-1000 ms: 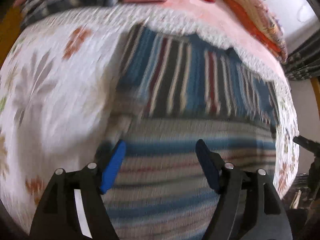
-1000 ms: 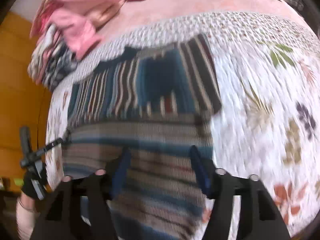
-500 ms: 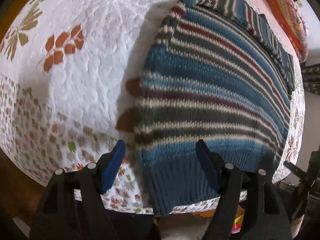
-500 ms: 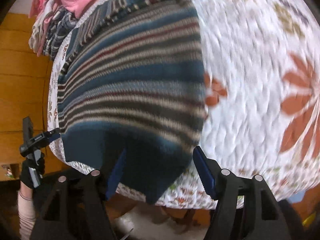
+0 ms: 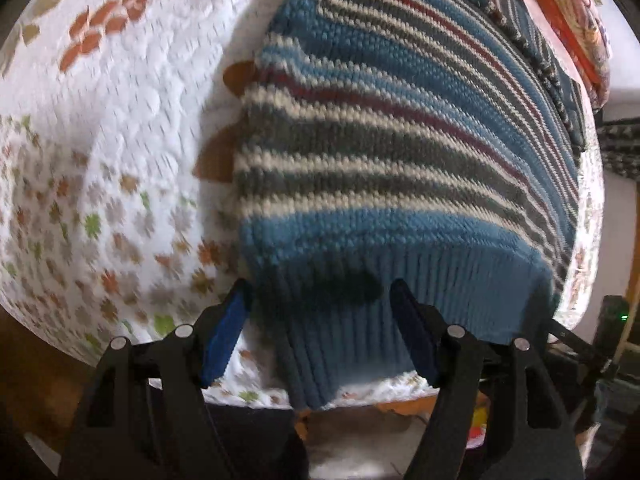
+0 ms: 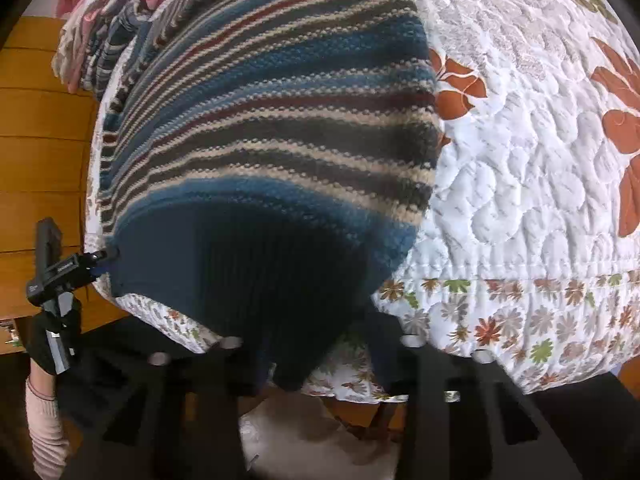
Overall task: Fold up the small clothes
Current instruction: 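Grasp the ribbed hem with both tools and lift it, then fold the held hem up over the sweater body with both tools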
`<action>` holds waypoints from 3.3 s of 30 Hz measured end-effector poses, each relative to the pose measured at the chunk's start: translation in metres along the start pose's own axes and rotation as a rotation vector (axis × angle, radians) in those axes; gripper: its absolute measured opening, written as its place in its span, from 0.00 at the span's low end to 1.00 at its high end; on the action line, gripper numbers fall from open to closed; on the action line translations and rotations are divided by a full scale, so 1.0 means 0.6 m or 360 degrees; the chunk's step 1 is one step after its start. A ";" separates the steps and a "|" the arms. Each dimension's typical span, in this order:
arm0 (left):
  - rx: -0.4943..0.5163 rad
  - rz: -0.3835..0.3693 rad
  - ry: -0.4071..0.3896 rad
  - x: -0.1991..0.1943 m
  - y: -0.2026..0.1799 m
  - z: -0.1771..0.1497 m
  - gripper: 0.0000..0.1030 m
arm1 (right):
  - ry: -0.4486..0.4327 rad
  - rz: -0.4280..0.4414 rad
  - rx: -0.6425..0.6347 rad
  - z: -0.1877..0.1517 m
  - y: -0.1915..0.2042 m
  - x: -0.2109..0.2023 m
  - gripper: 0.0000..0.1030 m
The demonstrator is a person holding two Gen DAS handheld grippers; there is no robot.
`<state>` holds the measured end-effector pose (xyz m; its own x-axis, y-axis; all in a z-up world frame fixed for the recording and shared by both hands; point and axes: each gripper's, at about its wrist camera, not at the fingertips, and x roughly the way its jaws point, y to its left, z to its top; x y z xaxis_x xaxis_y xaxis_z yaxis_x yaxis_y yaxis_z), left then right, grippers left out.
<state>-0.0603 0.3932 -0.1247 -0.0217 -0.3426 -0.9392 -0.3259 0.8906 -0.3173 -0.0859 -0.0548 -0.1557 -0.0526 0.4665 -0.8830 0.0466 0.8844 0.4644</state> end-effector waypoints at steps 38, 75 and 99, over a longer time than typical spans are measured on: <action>-0.0139 -0.0462 -0.0359 -0.070 -0.077 0.258 0.08 | -0.0275 0.0446 0.0298 0.262 -0.036 -0.108 0.10; 0.0712 0.0076 -0.0522 -0.066 -0.146 0.325 0.61 | -0.0111 0.0079 -0.0343 0.403 0.049 -0.026 0.64; 0.0992 0.0144 -0.0425 -0.011 -0.194 0.312 0.25 | -0.0052 -0.0055 -0.0718 0.387 0.090 0.006 0.17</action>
<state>0.1548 0.3477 -0.1061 0.2369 -0.2446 -0.9402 0.2731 0.9455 -0.1771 0.1482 -0.0090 -0.1497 -0.0146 0.4420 -0.8969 -0.3943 0.8218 0.4114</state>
